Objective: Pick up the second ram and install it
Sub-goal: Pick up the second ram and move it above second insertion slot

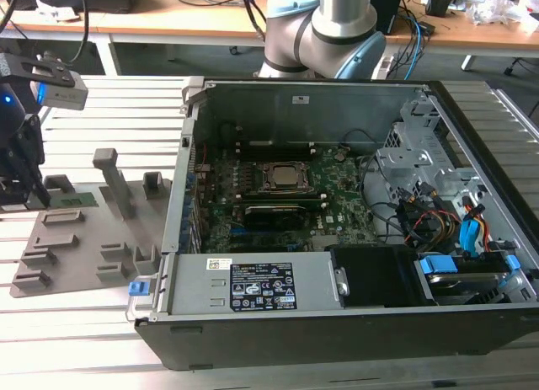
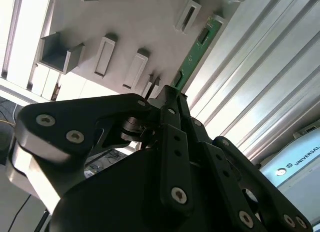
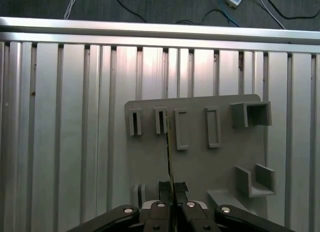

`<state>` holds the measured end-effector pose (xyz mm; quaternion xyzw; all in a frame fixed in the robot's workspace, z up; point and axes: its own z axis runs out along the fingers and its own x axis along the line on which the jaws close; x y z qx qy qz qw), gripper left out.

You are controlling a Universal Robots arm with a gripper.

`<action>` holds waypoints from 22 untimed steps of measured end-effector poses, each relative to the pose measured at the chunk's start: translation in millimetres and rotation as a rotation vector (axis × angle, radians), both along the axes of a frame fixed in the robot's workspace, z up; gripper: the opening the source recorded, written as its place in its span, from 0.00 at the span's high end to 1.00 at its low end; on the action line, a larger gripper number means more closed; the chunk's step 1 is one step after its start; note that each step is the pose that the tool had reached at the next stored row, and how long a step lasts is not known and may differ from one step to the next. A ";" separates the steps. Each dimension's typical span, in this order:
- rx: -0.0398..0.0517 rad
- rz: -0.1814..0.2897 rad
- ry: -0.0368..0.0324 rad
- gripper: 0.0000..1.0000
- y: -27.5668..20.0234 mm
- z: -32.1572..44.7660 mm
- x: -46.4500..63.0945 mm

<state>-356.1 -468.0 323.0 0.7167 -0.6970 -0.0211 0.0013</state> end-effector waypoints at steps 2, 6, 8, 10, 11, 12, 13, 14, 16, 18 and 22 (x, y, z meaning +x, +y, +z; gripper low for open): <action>0.0000 0.000 0.0000 0.86 0.0 5.3 0.0; 0.0000 0.000 0.0000 0.86 0.0 13.4 0.0; -0.0001 0.000 0.0000 0.86 0.0 16.1 0.0; 0.0000 0.000 -0.0001 0.86 0.0 20.3 0.0; 0.0000 0.000 -0.0001 0.86 0.1 22.8 0.1; 0.0000 0.000 -0.0001 0.86 0.1 24.7 0.0; 0.0000 0.000 0.0000 0.86 0.1 27.1 0.0; 0.0000 0.000 0.0001 0.86 0.1 30.0 0.0; 0.0000 0.000 0.0000 0.86 0.2 34.9 0.0; 0.0000 0.000 0.0000 0.86 0.1 41.7 0.0; 0.0000 0.000 0.0000 0.86 0.2 54.7 0.0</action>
